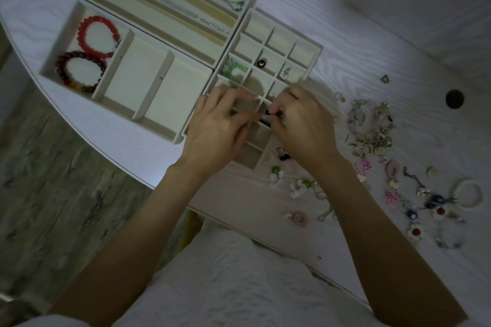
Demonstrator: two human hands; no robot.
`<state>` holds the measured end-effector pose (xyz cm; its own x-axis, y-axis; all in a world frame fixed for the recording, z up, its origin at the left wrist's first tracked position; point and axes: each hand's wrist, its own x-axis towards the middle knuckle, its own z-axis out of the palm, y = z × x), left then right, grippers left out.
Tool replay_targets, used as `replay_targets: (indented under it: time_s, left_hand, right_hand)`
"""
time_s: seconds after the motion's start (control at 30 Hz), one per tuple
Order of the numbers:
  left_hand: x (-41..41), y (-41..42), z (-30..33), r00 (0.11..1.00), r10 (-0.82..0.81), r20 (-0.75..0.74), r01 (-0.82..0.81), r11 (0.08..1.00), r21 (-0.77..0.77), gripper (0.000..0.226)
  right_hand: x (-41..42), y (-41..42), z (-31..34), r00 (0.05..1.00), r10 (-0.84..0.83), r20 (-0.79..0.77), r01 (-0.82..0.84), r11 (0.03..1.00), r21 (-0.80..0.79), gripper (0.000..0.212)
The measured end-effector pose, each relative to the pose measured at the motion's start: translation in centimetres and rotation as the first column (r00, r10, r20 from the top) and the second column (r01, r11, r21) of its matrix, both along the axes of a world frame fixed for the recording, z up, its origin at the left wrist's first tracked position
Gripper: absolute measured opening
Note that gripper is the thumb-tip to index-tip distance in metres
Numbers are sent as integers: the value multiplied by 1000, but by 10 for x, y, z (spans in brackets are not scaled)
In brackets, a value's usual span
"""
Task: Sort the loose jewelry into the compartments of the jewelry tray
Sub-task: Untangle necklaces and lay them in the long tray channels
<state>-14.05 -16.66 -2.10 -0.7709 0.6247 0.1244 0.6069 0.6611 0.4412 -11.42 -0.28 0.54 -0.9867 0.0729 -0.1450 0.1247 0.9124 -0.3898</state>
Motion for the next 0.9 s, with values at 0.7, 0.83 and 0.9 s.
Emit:
replay_targets:
  time_s: [0.7, 0.83, 0.9]
  left_hand:
    - [13, -1, -11, 991, 114, 72, -119, 990, 71, 27]
    - [12, -2, -11, 990, 123, 68, -128, 989, 77, 25]
    - [11, -2, -10, 990, 122, 66, -127, 988, 82, 26]
  right_hand:
    - [28, -1, -8, 971, 54, -233, -34, 996, 86, 26]
    - [32, -2, -8, 981, 111, -160, -100, 992, 75, 33]
    - [31, 0, -10, 985, 96, -140, -85, 993, 82, 32]
